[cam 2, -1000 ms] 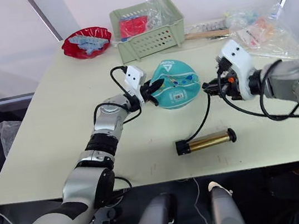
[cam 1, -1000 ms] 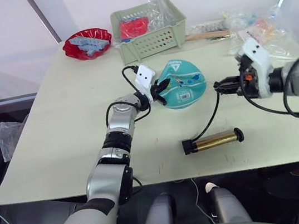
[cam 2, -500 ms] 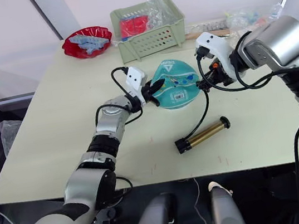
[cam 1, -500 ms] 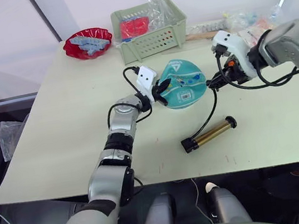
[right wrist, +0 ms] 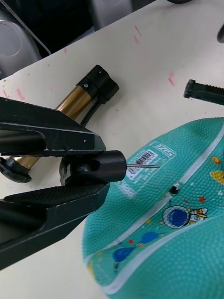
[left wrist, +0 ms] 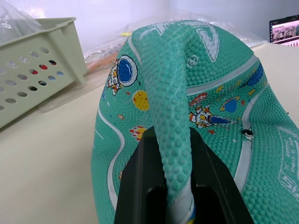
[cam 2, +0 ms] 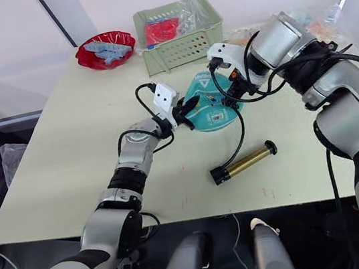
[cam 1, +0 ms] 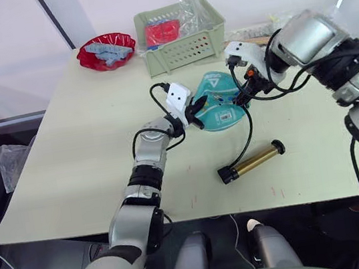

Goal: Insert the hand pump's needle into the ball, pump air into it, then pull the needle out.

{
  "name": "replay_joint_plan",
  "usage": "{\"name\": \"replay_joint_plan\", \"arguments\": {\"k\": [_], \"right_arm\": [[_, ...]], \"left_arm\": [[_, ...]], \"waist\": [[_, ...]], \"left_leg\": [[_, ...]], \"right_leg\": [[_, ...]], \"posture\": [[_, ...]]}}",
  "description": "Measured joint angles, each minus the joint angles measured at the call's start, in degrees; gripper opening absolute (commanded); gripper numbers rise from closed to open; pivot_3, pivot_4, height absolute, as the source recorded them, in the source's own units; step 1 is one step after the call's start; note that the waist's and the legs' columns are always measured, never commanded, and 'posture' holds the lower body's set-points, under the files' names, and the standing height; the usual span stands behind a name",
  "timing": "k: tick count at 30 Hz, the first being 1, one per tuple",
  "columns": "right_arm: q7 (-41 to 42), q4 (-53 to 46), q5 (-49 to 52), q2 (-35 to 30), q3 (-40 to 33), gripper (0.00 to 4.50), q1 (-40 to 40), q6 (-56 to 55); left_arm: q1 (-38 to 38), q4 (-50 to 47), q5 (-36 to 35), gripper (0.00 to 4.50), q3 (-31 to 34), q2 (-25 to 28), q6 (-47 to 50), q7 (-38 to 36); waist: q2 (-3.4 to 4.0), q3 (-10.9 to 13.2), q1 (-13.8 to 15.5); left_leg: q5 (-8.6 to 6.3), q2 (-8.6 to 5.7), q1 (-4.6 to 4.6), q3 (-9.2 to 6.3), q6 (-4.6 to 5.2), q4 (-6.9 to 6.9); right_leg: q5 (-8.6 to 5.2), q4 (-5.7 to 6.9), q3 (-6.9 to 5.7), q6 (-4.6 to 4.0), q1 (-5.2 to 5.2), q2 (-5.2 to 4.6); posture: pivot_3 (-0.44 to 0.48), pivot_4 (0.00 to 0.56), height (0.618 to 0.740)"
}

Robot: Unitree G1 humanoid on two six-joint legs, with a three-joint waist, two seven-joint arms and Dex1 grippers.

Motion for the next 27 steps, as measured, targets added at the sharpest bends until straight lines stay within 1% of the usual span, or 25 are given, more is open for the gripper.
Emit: {"name": "replay_joint_plan", "arguments": {"k": [1, 5, 10, 17, 27], "right_arm": [[0.5, 2.8, -1.7, 1.5, 0.0, 0.30, -0.4, -1.4], [1.4, 9.2, -5.2, 4.6, -0.2, 0.30, -1.3, -4.5], [2.3, 13.7, -8.9, 7.4, -1.3, 0.30, -1.5, -7.5], [3.4, 17.1, -13.1, 9.2, -3.4, 0.30, -1.6, -10.1], [5.1, 18.2, -17.5, 10.4, -5.3, 0.30, -1.5, -11.9]], "left_arm": [[0.1, -0.2, 0.0, 0.01, 0.0, -0.1, 0.0, 0.0], [0.9, -1.4, 0.1, 0.01, 0.0, -0.5, 0.0, 0.1], [1.4, -2.2, 0.2, 0.01, 0.0, -0.8, 0.5, 0.1], [1.7, -2.9, 0.3, 0.01, 0.0, -0.9, 1.0, 0.2], [2.3, -3.9, 0.3, 0.01, 0.0, -0.9, 1.1, 0.3]], "waist": [[0.00, 0.0, 0.0], [0.02, 0.0, 0.0], [0.02, 0.0, 0.0], [0.03, 0.0, -0.1], [0.04, 0.0, -0.2]], "left_leg": [[0.00, -0.01, 0.00, 0.01, -0.01, 0.00], [0.01, -0.03, -0.03, -0.03, -0.03, 0.00], [0.01, -0.04, -0.05, -0.06, -0.03, 0.00], [0.01, -0.04, -0.05, -0.07, -0.05, -0.01], [0.02, -0.04, -0.05, -0.07, -0.06, -0.01]], "right_leg": [[0.00, 0.00, 0.00, 0.00, 0.00, 0.00], [0.00, 0.00, -0.02, 0.00, -0.03, -0.01], [0.00, 0.01, -0.05, 0.00, -0.04, -0.01], [0.00, 0.02, -0.05, -0.01, -0.04, 0.00], [0.00, 0.02, -0.05, -0.01, -0.05, 0.00]], "posture": [[0.000, 0.150, 0.737], [0.000, 0.150, 0.737], [0.000, 0.150, 0.737], [0.000, 0.150, 0.737], [0.000, 0.150, 0.737]]}}
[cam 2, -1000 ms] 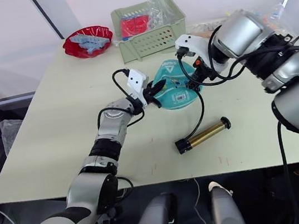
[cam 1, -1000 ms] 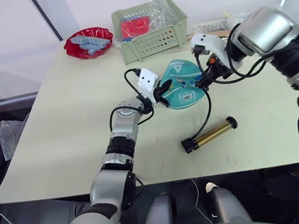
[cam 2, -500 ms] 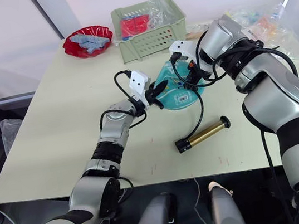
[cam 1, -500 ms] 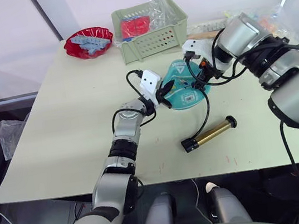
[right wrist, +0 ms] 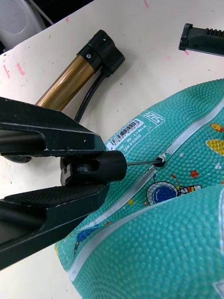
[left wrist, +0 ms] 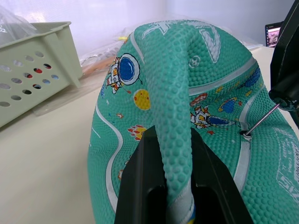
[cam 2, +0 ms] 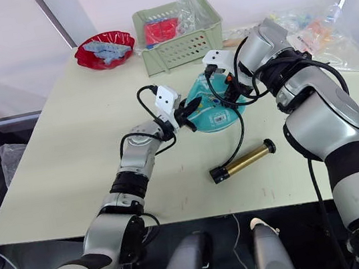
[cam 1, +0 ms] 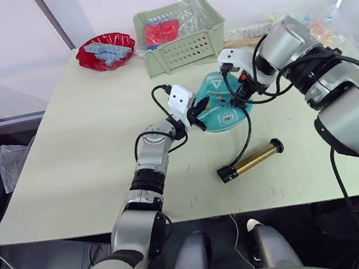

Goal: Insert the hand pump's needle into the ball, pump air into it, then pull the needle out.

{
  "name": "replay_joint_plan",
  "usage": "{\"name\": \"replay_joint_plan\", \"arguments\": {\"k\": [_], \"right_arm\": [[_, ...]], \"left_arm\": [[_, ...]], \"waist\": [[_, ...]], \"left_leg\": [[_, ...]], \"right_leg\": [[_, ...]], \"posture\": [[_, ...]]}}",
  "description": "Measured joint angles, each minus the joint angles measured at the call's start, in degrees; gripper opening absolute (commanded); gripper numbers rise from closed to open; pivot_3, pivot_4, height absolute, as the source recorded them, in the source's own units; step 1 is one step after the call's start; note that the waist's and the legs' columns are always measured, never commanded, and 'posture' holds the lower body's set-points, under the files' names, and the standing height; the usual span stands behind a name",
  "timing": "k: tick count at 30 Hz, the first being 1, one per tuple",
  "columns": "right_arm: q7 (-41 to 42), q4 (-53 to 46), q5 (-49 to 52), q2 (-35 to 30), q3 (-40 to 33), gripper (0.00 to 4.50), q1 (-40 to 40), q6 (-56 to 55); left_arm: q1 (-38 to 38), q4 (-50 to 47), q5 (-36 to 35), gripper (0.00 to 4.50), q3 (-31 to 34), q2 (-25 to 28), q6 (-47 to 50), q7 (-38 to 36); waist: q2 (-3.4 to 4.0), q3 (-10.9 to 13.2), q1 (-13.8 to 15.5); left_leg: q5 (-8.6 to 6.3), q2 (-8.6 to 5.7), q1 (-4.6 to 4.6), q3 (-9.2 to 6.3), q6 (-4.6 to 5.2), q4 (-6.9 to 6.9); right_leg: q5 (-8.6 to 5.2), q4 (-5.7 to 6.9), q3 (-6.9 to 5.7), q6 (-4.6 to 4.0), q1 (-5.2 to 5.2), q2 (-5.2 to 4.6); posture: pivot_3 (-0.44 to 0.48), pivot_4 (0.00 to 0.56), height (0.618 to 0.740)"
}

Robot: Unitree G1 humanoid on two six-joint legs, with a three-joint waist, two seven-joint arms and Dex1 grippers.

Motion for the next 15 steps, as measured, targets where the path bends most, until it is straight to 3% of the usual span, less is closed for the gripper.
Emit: {"name": "replay_joint_plan", "arguments": {"k": [15], "right_arm": [[1.6, 1.3, -5.7, 3.3, -0.6, 0.30, 0.0, -2.3]], "left_arm": [[1.0, -1.1, 0.1, 0.01, 0.0, 0.0, 0.1, 0.0]], "waist": [[0.03, 0.0, -0.2]], "left_leg": [[0.01, 0.00, 0.08, 0.00, -0.02, 0.00]], "right_leg": [[0.00, 0.05, 0.02, 0.00, 0.03, 0.01]], "posture": [[0.000, 0.150, 0.737]]}}
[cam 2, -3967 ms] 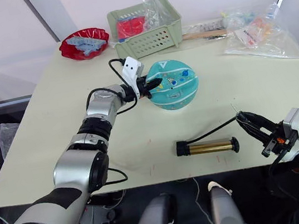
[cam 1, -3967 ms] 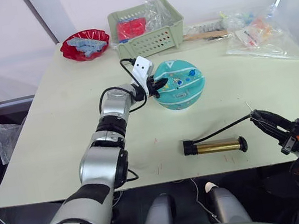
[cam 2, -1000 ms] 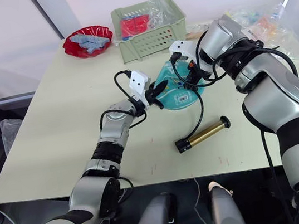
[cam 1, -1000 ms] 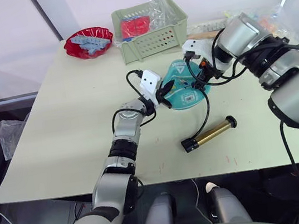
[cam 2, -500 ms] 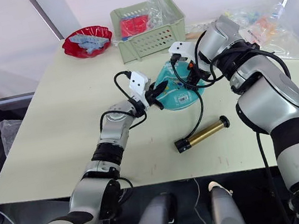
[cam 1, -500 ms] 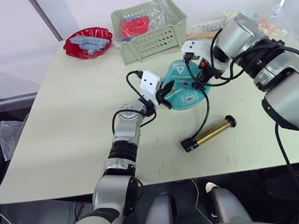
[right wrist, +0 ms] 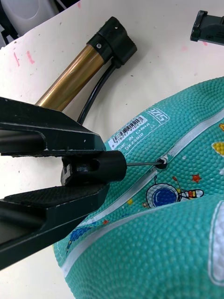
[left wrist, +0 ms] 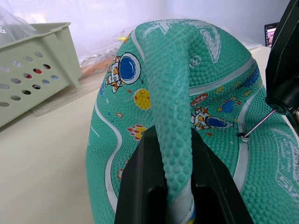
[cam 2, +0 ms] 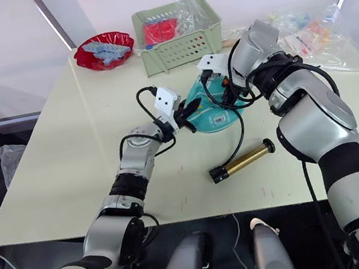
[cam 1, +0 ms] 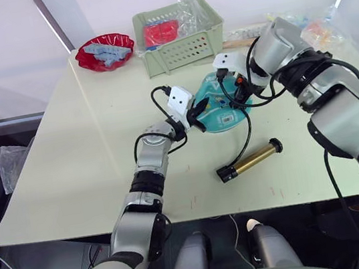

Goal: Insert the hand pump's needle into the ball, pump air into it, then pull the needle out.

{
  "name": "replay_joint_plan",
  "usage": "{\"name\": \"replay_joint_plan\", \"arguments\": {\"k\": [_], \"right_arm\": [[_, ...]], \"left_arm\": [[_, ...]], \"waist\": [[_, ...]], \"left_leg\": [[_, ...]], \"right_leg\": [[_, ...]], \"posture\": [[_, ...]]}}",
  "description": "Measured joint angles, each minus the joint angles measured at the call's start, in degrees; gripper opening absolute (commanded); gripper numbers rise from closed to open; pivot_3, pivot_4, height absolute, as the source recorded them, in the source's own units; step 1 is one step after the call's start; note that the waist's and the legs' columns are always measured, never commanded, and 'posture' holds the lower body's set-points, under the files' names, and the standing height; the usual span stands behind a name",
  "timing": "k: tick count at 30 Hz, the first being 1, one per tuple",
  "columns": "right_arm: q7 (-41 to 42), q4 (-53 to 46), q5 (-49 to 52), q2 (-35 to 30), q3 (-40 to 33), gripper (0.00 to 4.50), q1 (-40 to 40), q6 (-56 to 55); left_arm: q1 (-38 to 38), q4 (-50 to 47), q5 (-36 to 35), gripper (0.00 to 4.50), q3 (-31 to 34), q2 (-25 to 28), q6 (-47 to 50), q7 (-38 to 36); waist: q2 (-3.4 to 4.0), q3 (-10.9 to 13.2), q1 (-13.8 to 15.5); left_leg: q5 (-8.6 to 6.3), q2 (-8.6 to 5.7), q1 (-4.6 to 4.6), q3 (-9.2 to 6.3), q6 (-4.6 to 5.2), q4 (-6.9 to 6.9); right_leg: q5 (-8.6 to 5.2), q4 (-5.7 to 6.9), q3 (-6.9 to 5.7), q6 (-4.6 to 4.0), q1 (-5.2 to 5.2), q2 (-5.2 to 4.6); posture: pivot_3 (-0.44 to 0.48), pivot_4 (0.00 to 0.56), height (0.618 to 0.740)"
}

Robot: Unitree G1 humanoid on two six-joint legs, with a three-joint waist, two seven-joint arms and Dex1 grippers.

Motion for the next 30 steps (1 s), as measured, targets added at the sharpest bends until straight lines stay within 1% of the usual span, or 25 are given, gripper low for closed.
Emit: {"name": "replay_joint_plan", "arguments": {"k": [11, 20, 30], "right_arm": [[-1.7, 5.7, -2.4, 4.0, -3.9, 0.30, -2.3, -0.4], [-2.5, 6.9, -4.0, 6.0, -4.5, 0.30, -2.4, -1.2], [-6.1, 11.3, -4.9, 8.7, -7.1, 0.30, -2.8, -2.9]], "left_arm": [[0.3, -0.3, 0.1, 0.01, 0.4, 0.1, 0.5, 0.8], [0.9, -0.9, 0.1, 0.01, 1.4, 0.1, 1.2, 0.8], [1.2, -1.2, 0.4, 0.01, 1.8, 0.0, 1.6, 0.8]], "waist": [[0.03, 0.0, -0.5], [0.13, -0.1, -1.1], [0.32, -0.3, -1.4]], "left_leg": [[0.02, -0.01, 0.07, -0.02, -0.03, -0.01], [0.02, -0.01, 0.10, -0.03, -0.03, -0.04], [0.02, -0.01, 0.19, -0.02, -0.04, -0.11]], "right_leg": [[0.00, 0.07, 0.03, -0.01, 0.03, 0.00], [0.00, 0.08, 0.03, -0.01, 0.04, 0.00], [-0.01, 0.08, 0.07, -0.01, 0.09, 0.01]], "posture": [[0.000, 0.150, 0.737], [0.000, 0.150, 0.737], [0.000, 0.150, 0.737]]}}
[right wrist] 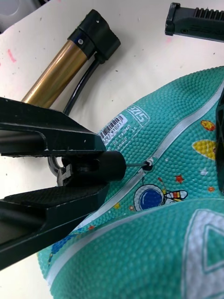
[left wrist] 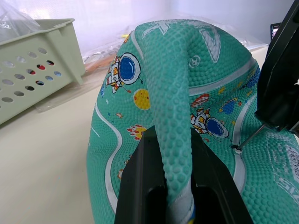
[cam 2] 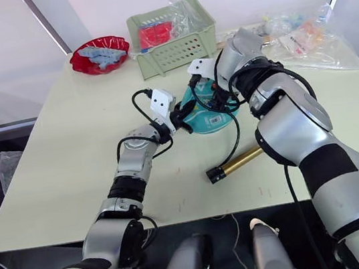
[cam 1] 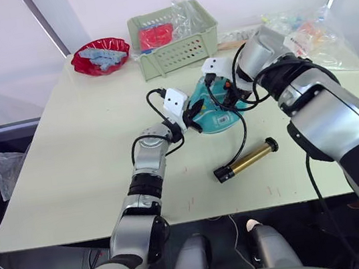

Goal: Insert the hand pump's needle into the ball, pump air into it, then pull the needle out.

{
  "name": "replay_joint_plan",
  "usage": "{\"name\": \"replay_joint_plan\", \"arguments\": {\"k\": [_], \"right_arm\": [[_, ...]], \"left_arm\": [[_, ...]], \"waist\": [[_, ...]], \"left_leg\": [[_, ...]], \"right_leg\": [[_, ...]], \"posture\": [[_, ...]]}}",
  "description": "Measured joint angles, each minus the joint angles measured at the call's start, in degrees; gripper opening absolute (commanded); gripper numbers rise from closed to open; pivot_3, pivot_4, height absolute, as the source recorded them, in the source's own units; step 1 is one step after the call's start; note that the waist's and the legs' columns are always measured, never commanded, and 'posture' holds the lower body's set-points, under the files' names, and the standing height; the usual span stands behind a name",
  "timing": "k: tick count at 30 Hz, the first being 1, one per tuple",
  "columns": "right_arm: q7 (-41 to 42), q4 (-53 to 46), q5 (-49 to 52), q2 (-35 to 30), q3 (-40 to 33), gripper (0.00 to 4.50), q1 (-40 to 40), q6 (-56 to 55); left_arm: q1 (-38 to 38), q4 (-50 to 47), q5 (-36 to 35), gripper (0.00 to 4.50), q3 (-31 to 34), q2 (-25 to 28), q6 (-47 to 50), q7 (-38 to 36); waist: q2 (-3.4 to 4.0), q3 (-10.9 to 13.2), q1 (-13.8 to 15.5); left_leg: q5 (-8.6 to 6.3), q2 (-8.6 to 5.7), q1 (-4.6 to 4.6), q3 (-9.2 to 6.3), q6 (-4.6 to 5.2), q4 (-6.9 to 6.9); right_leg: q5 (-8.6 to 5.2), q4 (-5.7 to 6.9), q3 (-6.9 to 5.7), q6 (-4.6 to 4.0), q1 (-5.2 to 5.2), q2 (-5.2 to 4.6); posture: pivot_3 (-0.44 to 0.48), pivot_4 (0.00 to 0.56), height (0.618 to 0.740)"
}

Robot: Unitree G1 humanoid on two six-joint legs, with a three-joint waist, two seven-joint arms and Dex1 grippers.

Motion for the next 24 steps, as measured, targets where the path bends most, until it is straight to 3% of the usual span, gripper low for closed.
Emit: {"name": "replay_joint_plan", "arguments": {"k": [8, 24], "right_arm": [[-3.9, 4.9, -0.1, 2.0, -3.8, 0.30, -0.7, -2.1], [-6.1, 5.1, -1.1, 3.1, -4.6, 0.30, 0.8, -6.9]], "left_arm": [[0.4, -0.6, 0.1, 0.01, 0.2, -0.2, 0.6, 0.3], [1.1, -0.8, 0.2, 0.01, 0.7, -0.2, 1.0, 0.8]], "waist": [[0.05, -0.2, -0.1], [0.06, -0.7, -0.6]], "left_leg": [[0.00, 0.00, 0.04, 0.01, 0.00, -0.05], [0.00, 0.02, 0.11, 0.00, 0.00, -0.09]], "right_leg": [[0.00, 0.00, 0.03, -0.01, 0.00, 0.01], [-0.01, 0.00, 0.05, -0.01, 0.03, 0.03]], "posture": [[0.000, 0.150, 0.737], [0.000, 0.150, 0.737]]}}
